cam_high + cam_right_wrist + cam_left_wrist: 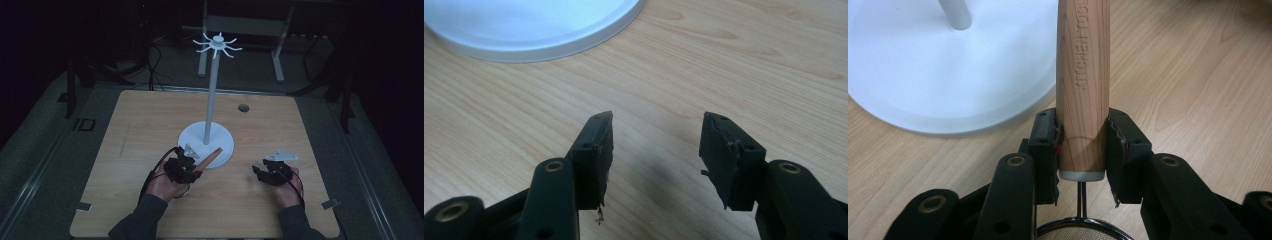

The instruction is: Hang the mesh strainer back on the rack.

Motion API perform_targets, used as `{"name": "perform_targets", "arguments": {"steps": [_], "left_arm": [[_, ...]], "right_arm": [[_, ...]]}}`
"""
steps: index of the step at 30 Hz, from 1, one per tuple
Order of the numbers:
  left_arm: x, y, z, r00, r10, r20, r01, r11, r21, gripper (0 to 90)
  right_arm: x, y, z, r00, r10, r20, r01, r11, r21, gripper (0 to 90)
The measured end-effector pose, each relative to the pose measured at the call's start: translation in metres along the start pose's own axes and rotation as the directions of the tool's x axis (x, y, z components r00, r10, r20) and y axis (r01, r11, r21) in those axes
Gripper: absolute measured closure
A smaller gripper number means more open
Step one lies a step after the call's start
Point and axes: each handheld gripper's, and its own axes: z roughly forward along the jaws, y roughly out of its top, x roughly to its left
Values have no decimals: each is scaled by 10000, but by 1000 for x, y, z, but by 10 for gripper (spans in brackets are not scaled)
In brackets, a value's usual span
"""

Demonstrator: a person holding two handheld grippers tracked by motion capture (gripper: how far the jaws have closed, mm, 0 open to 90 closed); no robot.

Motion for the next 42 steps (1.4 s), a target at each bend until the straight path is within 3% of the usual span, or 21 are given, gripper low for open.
{"name": "perform_targets", "arguments": {"steps": [13,20,28,42], "left_arm": [[3,2,-9,9996,-263,-93,258,9985,-481,689],[10,2,-22,9970,-701,-314,663,9916,-1107,689],[10,4,-31,9929,-1075,-512,944,9725,-2127,689],[6,9,-39,9882,-1337,-752,1037,9435,-3146,689]], "right_arm": [[-4,-4,-1,9994,208,259,-197,9989,-424,473],[-3,-4,-1,9995,182,260,-169,9986,-493,470],[-3,-4,-1,9995,196,265,-183,9987,-475,467],[-4,-4,-2,9994,197,277,-183,9985,-508,467]]}}
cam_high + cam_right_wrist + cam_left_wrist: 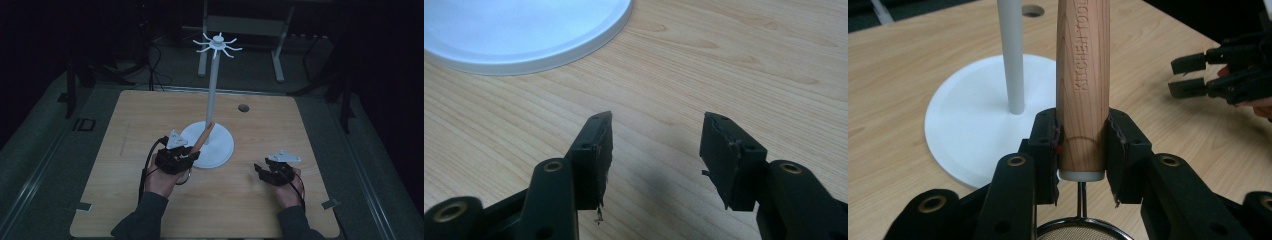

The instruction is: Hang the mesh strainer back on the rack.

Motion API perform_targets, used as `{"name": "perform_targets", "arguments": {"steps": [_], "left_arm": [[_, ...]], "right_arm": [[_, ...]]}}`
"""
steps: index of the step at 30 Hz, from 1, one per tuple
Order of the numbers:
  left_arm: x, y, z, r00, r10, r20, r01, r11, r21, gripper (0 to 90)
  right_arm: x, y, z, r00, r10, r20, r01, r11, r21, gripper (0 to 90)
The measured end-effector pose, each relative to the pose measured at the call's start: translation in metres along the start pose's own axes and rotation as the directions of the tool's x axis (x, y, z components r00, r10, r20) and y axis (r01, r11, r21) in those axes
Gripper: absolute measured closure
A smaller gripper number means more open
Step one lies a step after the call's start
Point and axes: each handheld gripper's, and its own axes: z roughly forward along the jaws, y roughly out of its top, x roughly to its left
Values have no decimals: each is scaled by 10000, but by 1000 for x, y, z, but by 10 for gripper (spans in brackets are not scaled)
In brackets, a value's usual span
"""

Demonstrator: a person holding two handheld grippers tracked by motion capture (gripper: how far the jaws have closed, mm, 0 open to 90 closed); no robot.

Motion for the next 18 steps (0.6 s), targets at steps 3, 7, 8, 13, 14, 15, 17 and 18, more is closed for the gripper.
{"name": "perform_targets", "arguments": {"steps": [3,7,8,13,14,15,17,18], "left_arm": [[1,2,-2,9999,-105,-16,105,9997,-224,689],[2,4,-5,9997,-244,-42,242,9986,-460,689],[2,4,-6,9996,-264,-57,261,9983,-530,689],[2,6,-8,9993,-369,-75,362,9964,-763,689],[2,6,-8,9993,-369,-75,362,9964,-763,689],[2,6,-8,9991,-419,-52,414,9958,-823,689],[1,7,-8,9991,-424,-45,418,9952,-884,689],[1,7,-9,9990,-441,-15,438,9950,-896,689]], "right_arm": [[0,0,0,10000,12,0,-12,10000,-7,467],[0,0,0,10000,-1,-7,1,10000,3,467],[0,0,0,10000,-1,-5,1,10000,1,467],[0,0,0,10000,15,-5,-15,10000,3,467],[0,0,0,10000,15,-5,-15,10000,3,467],[0,0,0,10000,11,-11,-11,10000,3,467],[0,0,0,10000,13,-9,-13,10000,6,467],[0,0,0,10000,15,-8,-15,10000,8,468]]}}
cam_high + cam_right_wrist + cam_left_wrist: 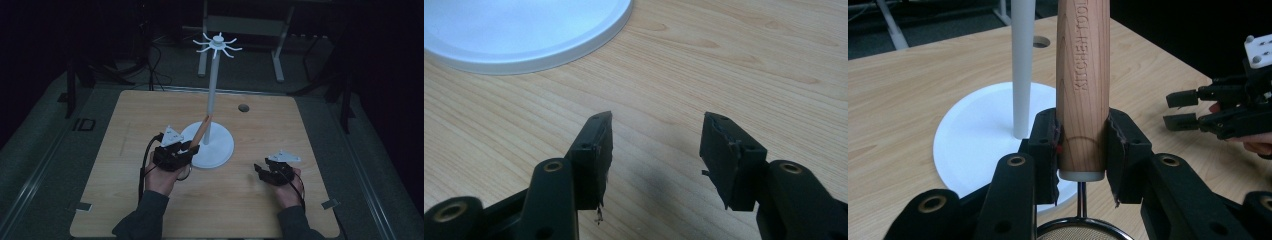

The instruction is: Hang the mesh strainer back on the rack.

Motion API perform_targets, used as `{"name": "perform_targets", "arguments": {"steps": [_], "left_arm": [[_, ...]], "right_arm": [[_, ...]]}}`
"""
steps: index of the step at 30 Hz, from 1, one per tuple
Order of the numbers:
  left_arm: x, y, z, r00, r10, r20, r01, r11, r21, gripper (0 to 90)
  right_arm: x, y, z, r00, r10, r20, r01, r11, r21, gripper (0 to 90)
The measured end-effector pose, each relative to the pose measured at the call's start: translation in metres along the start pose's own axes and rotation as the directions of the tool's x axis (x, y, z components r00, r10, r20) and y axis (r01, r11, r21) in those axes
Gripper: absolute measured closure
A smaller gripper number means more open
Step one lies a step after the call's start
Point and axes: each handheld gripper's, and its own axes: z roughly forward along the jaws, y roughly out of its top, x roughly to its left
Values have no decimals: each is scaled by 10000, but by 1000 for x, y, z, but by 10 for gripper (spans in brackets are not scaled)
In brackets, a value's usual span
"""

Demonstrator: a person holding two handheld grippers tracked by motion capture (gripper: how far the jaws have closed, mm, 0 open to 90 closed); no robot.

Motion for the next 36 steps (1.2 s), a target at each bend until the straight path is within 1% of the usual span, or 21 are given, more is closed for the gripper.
{"name": "perform_targets", "arguments": {"steps": [4,5,10,12,16,17,25,27,29,31,32,36], "left_arm": [[-1,1,-1,10000,-29,20,30,9998,-173,689],[-1,2,-2,10000,-39,16,40,9996,-289,689],[-1,5,-3,10000,8,83,-5,9992,-390,689],[0,6,-4,9999,-70,85,74,9986,-523,689],[2,8,-6,9999,-108,81,113,9982,-593,689],[2,10,-7,9998,-171,92,177,9973,-707,689],[1,19,-11,9996,-244,140,258,9938,-1084,689],[2,20,-11,9996,-254,155,269,9936,-1098,689],[2,24,-12,9994,-309,157,326,9918,-1236,689],[2,25,-13,9993,-334,165,353,9912,-1274,689],[3,27,-14,9991,-377,178,398,9895,-1392,689],[2,33,-16,9987,-457,207,484,9860,-1596,689]], "right_arm": [[0,0,0,10000,-13,7,13,10000,9,467],[0,0,0,10000,4,8,-4,10000,17,467],[0,0,0,10000,3,2,-3,10000,29,468],[0,0,0,10000,9,7,-9,10000,32,468],[0,-1,0,10000,14,8,-14,10000,49,468],[0,-1,0,10000,11,7,-11,10000,47,467],[0,0,0,10000,2,14,-2,10000,37,468],[0,0,0,10000,4,17,-4,10000,33,468],[-1,0,0,10000,24,22,-24,10000,35,468],[-1,0,0,10000,22,29,-22,10000,38,468],[-1,0,0,10000,26,31,-26,10000,37,468],[-1,0,0,10000,-11,36,11,10000,49,468]]}}
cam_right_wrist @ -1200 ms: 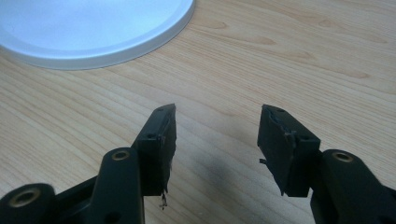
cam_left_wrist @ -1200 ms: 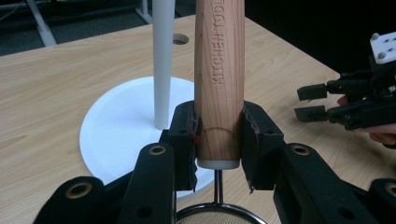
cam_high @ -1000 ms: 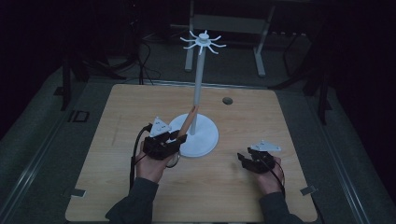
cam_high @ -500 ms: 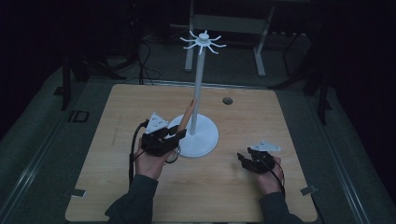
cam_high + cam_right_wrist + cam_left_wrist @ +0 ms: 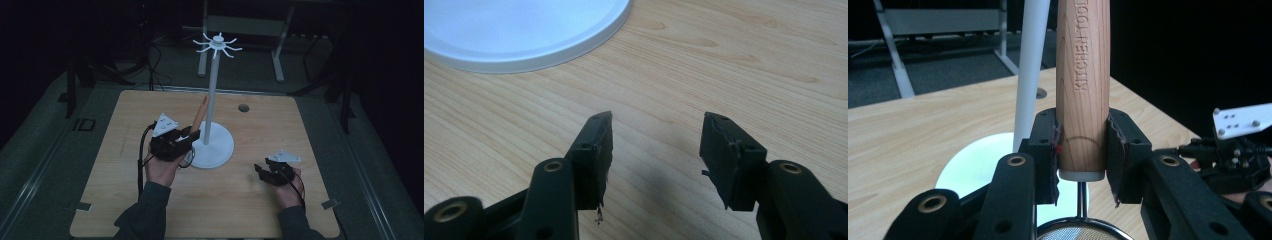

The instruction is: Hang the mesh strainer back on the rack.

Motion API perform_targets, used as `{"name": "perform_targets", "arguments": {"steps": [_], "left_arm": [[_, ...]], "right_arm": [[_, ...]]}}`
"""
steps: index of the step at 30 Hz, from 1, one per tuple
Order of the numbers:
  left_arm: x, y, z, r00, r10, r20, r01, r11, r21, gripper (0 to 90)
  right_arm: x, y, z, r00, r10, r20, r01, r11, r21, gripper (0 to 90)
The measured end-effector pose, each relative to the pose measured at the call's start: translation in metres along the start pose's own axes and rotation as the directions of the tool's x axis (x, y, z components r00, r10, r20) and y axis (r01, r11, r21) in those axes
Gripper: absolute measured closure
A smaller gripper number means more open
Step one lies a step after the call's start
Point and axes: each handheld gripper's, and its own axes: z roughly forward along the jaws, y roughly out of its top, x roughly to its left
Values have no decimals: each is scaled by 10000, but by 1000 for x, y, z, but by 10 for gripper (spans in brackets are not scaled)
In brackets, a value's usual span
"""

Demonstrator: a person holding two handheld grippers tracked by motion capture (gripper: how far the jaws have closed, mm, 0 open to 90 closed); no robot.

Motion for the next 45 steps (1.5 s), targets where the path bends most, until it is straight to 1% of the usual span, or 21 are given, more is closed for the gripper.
{"name": "perform_targets", "arguments": {"steps": [6,10,12,13,15,18,20,26,30,34,37,39,45], "left_arm": [[0,7,0,9999,112,-45,-112,9999,-70,689],[1,11,-2,10000,55,-74,-56,9997,-229,689],[2,14,-3,9999,-64,-77,61,9992,-399,689],[3,15,-4,10000,-20,-89,17,9992,-408,689],[3,17,-4,9999,-61,-125,55,9987,-505,689],[4,18,-5,9998,-147,-149,138,9981,-608,689],[5,21,-7,9996,-258,-142,246,9968,-765,689],[6,26,-10,9993,-355,-155,338,9949,-953,689],[7,31,-13,9984,-543,-183,516,9908,-1254,689],[8,32,-14,9972,-742,-60,726,9872,-1420,689],[9,33,-15,9970,-768,-47,754,9868,-1437,689],[10,34,-16,9963,-864,16,856,9843,-1542,689],[9,39,-17,9963,-861,81,862,9821,-1676,689]], "right_arm": [[0,0,0,10000,11,8,-11,10000,-17,468],[-1,0,0,10000,20,9,-20,10000,-29,468],[0,0,0,10000,16,10,-16,10000,-12,468],[0,0,0,10000,17,10,-17,10000,-12,468],[-1,0,0,10000,29,8,-29,10000,-20,468],[-1,0,0,10000,40,15,-40,10000,-32,468],[-1,0,0,10000,30,15,-30,10000,-27,468],[-1,0,0,10000,31,18,-31,10000,-29,468],[-1,0,-1,10000,40,20,-40,10000,-32,468],[-1,0,-1,10000,44,19,-44,10000,-36,468],[-1,0,0,10000,43,17,-43,10000,-39,468],[-1,0,0,10000,45,24,-45,10000,-37,468],[-1,0,0,10000,51,25,-51,10000,-16,468]]}}
